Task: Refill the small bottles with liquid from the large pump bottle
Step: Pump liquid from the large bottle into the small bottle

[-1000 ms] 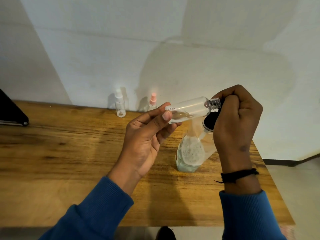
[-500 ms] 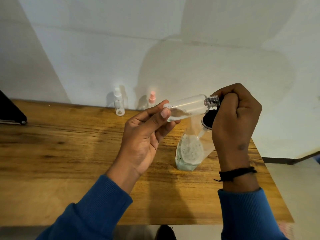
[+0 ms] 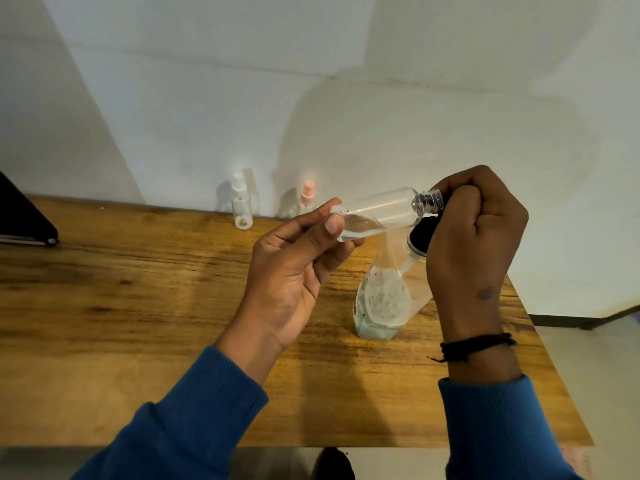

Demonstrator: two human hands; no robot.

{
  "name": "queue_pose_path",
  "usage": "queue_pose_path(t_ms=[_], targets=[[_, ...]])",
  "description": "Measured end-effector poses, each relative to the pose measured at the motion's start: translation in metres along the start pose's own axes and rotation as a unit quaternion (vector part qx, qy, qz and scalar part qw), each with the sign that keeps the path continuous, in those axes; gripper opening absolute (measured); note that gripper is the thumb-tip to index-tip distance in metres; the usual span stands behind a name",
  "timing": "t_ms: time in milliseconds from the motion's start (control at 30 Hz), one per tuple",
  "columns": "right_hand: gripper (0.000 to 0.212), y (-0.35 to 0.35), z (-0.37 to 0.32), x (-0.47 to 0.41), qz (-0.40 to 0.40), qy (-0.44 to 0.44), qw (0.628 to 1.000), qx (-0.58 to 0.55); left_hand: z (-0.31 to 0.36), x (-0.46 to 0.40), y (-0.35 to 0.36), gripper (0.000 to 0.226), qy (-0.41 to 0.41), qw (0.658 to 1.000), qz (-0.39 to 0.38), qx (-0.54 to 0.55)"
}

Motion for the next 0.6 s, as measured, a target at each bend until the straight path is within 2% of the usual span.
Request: queue_pose_path(t_ms=[200, 333, 600], targets=[[0.028, 0.0019, 0.0039, 0.0040, 0.004, 0.008, 1.000, -0.015, -0.0012, -0.0006, -0.0050, 0.026, -0.004, 1.000, 0.012, -0.003], [0.030, 0.0009, -0.0021, 0.0002, 0.004, -0.010, 1.000, 0.001, 0.0013, -0.0005, -0.0011, 0.034, -0.004, 1.000, 0.004, -0.003], [0.030, 0.0032, 0.0018, 0.0047, 0.010, 0.002, 1.000, -0.015, 0.0014, 0.0003, -0.0048, 0.030, -0.004, 1.000, 0.018, -0.007]])
Point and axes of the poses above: each hand's wrist, its own x-axis away from the middle knuckle, its own y-axis out of the palm, z = x × y, the point moved 9 cm from there along -x, towards the middle knuckle, and after that the axes turned 5 degrees about y, right-handed, at the moved point
